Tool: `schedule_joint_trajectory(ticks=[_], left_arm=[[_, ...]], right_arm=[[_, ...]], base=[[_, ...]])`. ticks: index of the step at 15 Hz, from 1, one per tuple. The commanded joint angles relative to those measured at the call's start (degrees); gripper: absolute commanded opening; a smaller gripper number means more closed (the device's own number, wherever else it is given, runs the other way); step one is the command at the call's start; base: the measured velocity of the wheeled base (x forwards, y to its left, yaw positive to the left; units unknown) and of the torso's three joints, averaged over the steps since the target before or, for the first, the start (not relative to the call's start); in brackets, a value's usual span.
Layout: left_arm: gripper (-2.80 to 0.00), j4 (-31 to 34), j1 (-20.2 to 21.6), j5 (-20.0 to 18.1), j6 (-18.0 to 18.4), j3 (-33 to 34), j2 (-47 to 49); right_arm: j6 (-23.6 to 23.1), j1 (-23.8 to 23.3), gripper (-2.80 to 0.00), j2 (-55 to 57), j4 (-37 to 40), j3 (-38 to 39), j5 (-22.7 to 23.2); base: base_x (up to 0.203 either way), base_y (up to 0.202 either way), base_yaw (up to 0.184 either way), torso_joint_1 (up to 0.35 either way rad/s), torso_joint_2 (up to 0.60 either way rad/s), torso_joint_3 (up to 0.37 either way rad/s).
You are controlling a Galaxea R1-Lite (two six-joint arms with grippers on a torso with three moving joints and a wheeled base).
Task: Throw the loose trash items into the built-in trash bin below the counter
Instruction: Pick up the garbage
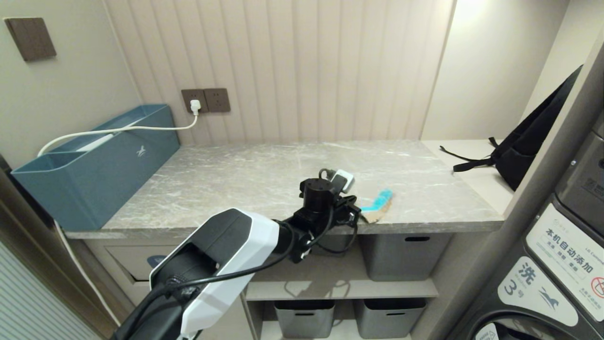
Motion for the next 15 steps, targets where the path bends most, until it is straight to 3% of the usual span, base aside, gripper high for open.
schedule_joint_trajectory(ticks=[1, 9, 15], left_arm=[[-2.8, -0.24, 0.0, -0.02, 0.08, 0.01, -0.7], [-2.8, -0.42, -0.43, 3.4, -0.11, 0.18, -5.83], [-2.8, 3.41, 3.03, 3.75, -0.6, 2.71, -26.89]], right_arm=[[-0.01, 0.0, -2.8, 0.06, -0.02, 0.09, -0.03], [0.01, 0.0, -2.8, 0.06, -0.02, 0.09, -0.03], [-0.19, -0.08, -2.8, 0.06, -0.11, 0.09, -0.03]], base=[[0.0, 0.0, 0.0, 0.0, 0.0, 0.0], [0.0, 0.0, 0.0, 0.0, 0.0, 0.0], [0.0, 0.0, 0.0, 0.0, 0.0, 0.0]])
